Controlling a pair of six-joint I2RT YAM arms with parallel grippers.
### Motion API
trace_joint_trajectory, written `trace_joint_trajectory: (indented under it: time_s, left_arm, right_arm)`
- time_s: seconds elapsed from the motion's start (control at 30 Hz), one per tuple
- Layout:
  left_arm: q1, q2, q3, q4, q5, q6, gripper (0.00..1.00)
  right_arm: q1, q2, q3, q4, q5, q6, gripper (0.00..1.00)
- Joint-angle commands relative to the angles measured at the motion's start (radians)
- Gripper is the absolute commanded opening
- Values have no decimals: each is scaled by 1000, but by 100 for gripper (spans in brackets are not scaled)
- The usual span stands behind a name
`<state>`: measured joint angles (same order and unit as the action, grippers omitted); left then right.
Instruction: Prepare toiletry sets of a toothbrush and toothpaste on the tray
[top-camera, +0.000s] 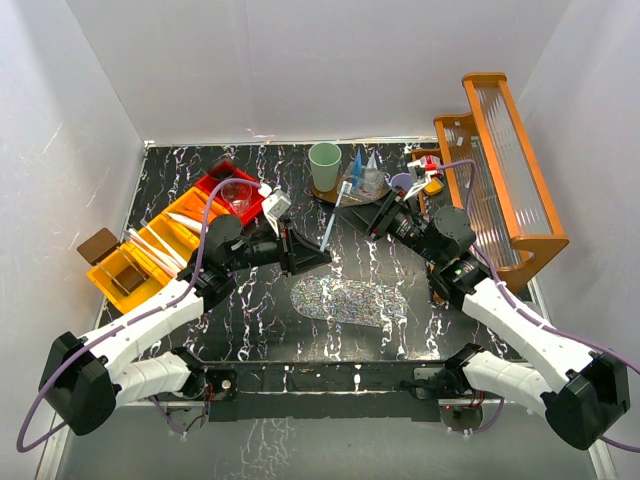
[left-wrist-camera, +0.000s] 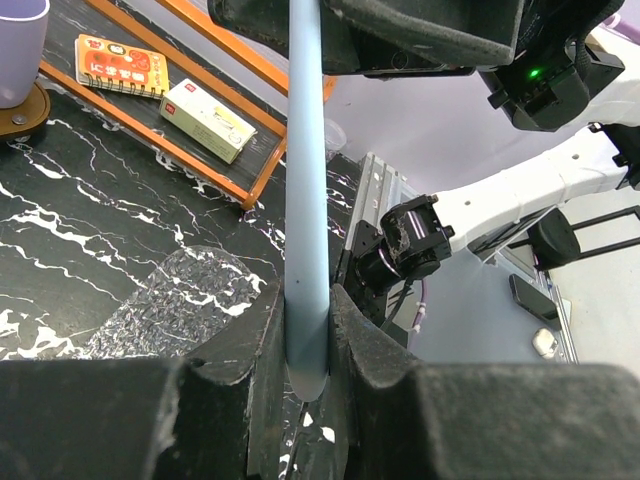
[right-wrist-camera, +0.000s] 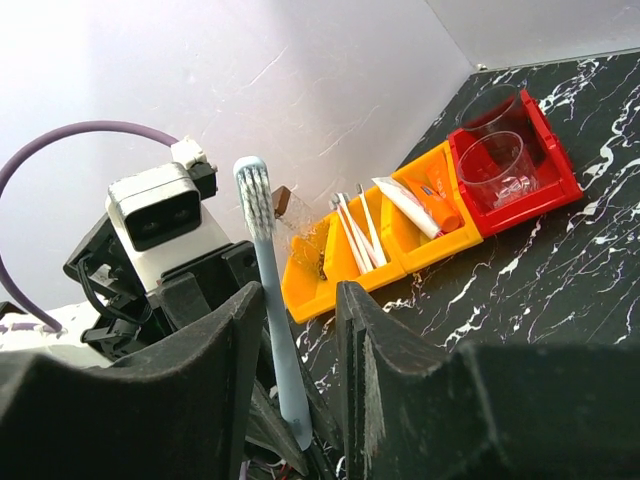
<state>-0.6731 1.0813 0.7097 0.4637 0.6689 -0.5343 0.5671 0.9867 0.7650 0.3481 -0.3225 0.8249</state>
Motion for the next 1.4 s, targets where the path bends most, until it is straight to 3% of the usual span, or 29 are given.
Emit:
trace_joint_trajectory:
  time_s: [0.0,0.3,0.4,0.63,0.93,0.97,1.07,1.13,1.23,1.37]
  left_arm:
    - [-3,-19,32,22,17,17,0]
    - [-3,-15,29,14,17,27,0]
    - [-3,-14,27,5,15,34,0]
    - [-4,-3,32,-14,13,55,0]
    - [-3,23,55,-37,8,71,0]
    - [-3,23,61,-54,-8,74,4]
    - [3,5,78,-117,-88,102,43]
    - [26,-7,103,-178,-136,134,58]
    - [114,-6,164,-303,-220,163,69]
    - [358,6,242,-404,-226,133,72]
  right_arm:
    - [-7,-1,64,85,20,-7,32]
    - [-16,24,79,109,-6,0,23]
    - [-19,28,81,109,-13,0,15]
    - [-34,40,86,110,-41,0,17]
    - [-52,65,85,132,-109,-12,0]
    - [-56,65,82,133,-115,-30,0]
    - [-61,37,55,134,-85,-161,0]
    - [-62,21,31,127,-56,-337,0]
    - [-62,23,31,101,-72,-635,0]
    - [-65,85,77,97,-73,-973,0]
